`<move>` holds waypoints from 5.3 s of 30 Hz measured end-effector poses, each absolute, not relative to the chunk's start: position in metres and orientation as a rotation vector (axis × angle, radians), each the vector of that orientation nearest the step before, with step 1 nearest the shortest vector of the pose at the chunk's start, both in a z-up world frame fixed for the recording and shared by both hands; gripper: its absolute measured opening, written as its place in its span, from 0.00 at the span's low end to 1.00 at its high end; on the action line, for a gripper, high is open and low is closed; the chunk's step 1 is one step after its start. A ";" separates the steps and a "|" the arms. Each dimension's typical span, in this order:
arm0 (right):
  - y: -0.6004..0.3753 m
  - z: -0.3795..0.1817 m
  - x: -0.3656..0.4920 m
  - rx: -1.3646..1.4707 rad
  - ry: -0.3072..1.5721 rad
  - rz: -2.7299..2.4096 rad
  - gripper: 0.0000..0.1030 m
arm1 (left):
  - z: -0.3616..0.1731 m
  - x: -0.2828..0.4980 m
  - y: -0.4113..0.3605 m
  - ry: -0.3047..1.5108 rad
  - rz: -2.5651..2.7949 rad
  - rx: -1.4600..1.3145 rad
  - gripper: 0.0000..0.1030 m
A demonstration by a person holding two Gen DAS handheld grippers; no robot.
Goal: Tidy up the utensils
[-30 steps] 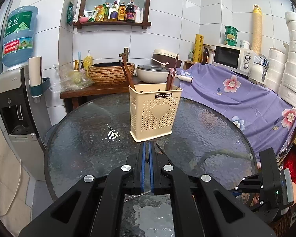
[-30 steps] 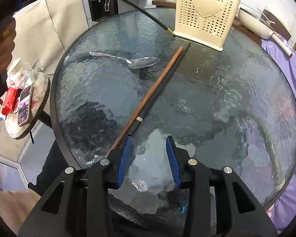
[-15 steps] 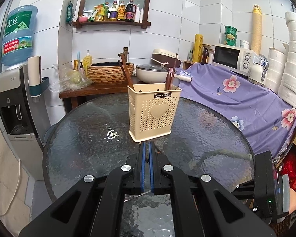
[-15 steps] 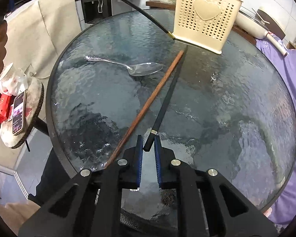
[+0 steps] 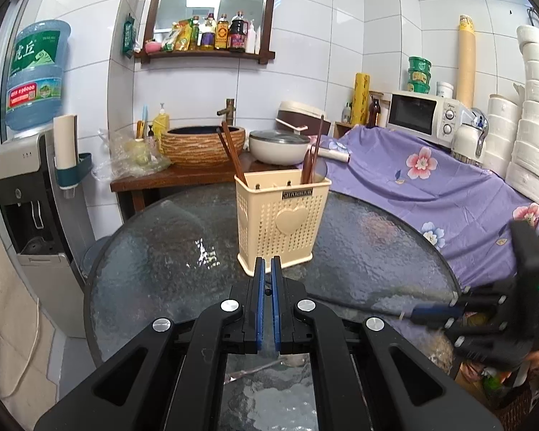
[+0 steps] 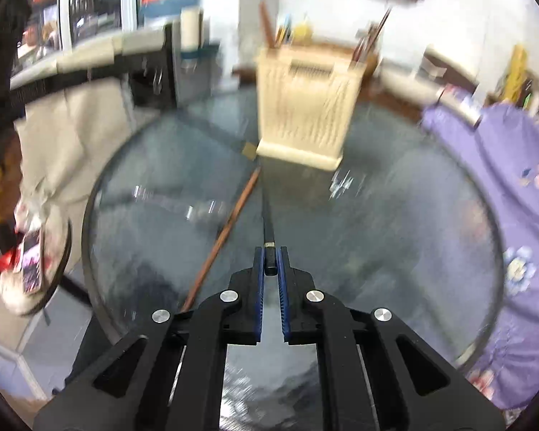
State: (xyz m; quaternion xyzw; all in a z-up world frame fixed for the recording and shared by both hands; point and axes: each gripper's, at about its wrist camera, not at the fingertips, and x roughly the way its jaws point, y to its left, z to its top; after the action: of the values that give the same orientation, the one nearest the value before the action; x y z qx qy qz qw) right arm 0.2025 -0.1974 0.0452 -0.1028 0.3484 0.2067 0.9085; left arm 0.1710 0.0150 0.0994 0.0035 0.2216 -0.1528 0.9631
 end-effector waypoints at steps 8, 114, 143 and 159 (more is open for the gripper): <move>-0.202 0.111 0.218 -0.178 0.535 0.433 0.08 | 0.123 0.183 0.008 0.413 -0.338 0.007 0.03; -0.185 0.204 0.451 0.008 0.604 0.336 0.49 | 0.119 0.294 0.010 0.414 -0.273 -0.015 0.72; -0.152 -0.026 0.179 -0.217 0.983 0.529 0.49 | -0.025 0.196 0.077 0.720 -0.367 0.192 0.49; -0.135 -0.032 0.171 -0.319 1.092 0.523 0.40 | -0.044 0.210 0.067 0.787 -0.467 0.325 0.34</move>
State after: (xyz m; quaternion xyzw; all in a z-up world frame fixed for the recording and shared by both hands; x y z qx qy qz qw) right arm 0.1706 -0.1351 -0.0319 -0.1492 0.5110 0.2449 0.8104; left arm 0.2099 0.0675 -0.0440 0.1563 0.3782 -0.2244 0.8844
